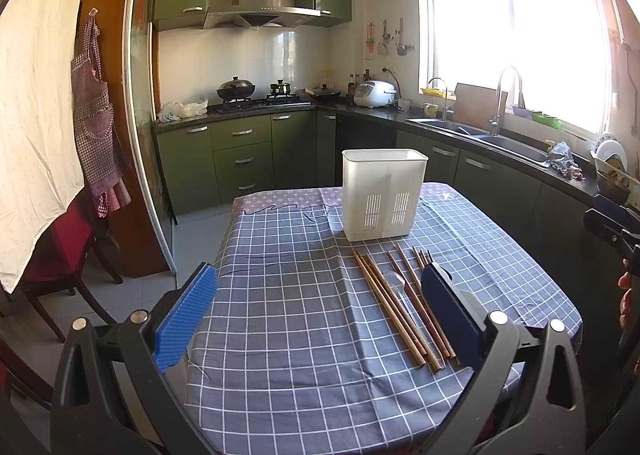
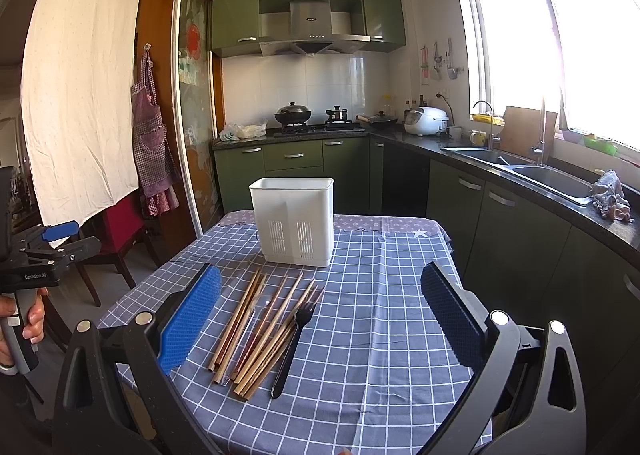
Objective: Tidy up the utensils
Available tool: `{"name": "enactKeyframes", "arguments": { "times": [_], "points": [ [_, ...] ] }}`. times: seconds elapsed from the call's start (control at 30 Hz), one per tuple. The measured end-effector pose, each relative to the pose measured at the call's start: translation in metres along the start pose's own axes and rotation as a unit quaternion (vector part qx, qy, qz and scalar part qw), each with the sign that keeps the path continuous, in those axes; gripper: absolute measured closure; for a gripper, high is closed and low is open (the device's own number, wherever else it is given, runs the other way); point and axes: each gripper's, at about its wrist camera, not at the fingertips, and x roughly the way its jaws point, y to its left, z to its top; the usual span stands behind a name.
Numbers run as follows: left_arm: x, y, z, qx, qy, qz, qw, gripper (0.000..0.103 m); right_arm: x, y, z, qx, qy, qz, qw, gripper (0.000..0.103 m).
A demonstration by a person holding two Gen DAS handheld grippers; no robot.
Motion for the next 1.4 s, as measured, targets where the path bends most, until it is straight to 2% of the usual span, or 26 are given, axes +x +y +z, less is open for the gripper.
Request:
{"name": "enactKeyframes", "arguments": {
  "times": [1.23,1.4],
  "points": [
    [0.002,-0.003,-0.001,0.001,0.005,-0.002,1.0000,0.006,0.005,0.000,0.001,-0.001,0.006,-0.004,1.000,0.004],
    [0.008,-0.004,0.002,0.000,0.015,-0.010,0.9998,0.006,0.011,-0.002,0.000,0.001,0.013,-0.003,1.000,0.004]
  ]
}}
